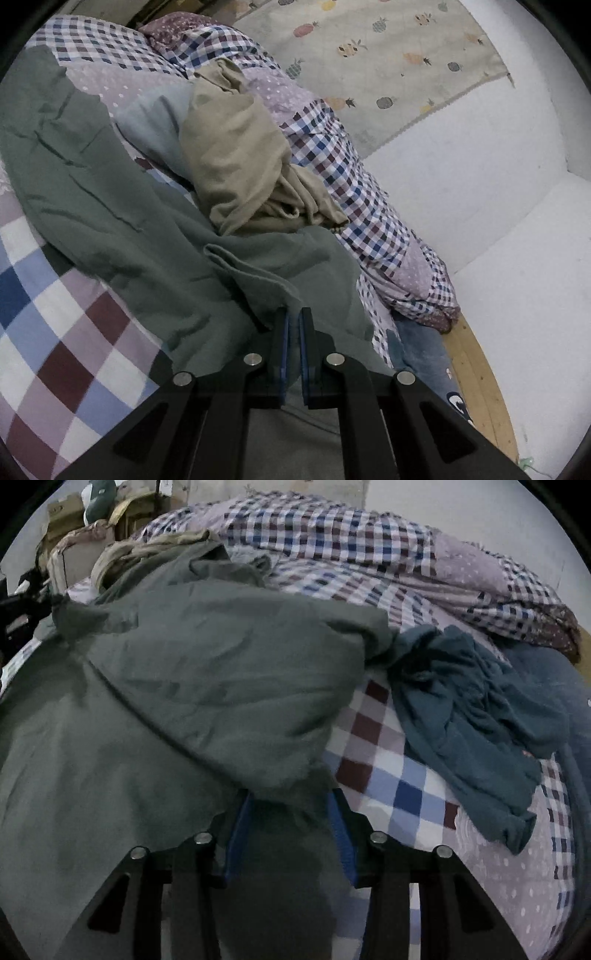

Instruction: Fold clothes

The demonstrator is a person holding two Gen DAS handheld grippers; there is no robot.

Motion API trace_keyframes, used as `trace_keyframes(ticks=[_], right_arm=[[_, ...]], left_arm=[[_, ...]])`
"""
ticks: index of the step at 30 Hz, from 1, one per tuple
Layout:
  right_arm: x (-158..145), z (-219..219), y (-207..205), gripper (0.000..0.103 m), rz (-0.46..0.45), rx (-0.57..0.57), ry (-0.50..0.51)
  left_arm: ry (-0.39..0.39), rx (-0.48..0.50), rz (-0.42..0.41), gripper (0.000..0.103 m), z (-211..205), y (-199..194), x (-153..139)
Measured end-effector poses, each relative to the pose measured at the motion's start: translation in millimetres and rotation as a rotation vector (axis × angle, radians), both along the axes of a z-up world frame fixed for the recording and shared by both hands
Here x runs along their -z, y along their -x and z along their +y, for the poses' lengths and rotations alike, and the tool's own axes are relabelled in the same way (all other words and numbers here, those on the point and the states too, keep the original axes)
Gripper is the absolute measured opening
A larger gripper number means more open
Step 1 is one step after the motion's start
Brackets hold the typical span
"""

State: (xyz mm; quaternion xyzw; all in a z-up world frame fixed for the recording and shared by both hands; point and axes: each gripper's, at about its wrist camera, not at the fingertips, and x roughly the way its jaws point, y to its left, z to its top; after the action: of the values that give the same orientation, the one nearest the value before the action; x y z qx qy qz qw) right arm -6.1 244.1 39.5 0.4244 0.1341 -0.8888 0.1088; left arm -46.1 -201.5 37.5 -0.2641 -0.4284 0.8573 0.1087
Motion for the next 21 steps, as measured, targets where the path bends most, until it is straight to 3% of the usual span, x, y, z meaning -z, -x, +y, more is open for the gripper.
trace_keyframes(ticks=[1,6,8,13,16,19,21], right_arm=[[-3.7,4.3,-0.2,0.006,0.021,0.026,0.009],[-21.5,37.2,-0.6,0.003,0.082,0.176,0.051],[-16.6,46.1,2.6,0.003,0.039,0.193,0.061],[4.1,53.6,10.9,0.004,-0.113,0.17,0.067],[1.1,68.2,9.9,0.004,-0.162,0.174,0.089],[-15.3,96.8,5.4,0.01,-0.145,0.205,0.221],[-26.6,111.9,9.5,0.035,-0.113,0.232,0.344]], left_arm=[[-0.006,0.002,0.0,0.004,1.1,0.8,0.2],[-0.044,0.019,0.006,0.004,5.4,-1.9,-0.4],[-0.048,0.031,-0.014,0.004,9.3,-6.3,2.1],[0.024,0.047,-0.124,0.004,23.5,-9.1,19.5],[0.059,0.053,-0.156,0.004,28.1,-9.2,22.4],[0.091,0.061,-0.177,0.004,32.4,-9.2,23.3],[0.097,0.067,-0.182,0.004,33.2,-8.1,25.0]])
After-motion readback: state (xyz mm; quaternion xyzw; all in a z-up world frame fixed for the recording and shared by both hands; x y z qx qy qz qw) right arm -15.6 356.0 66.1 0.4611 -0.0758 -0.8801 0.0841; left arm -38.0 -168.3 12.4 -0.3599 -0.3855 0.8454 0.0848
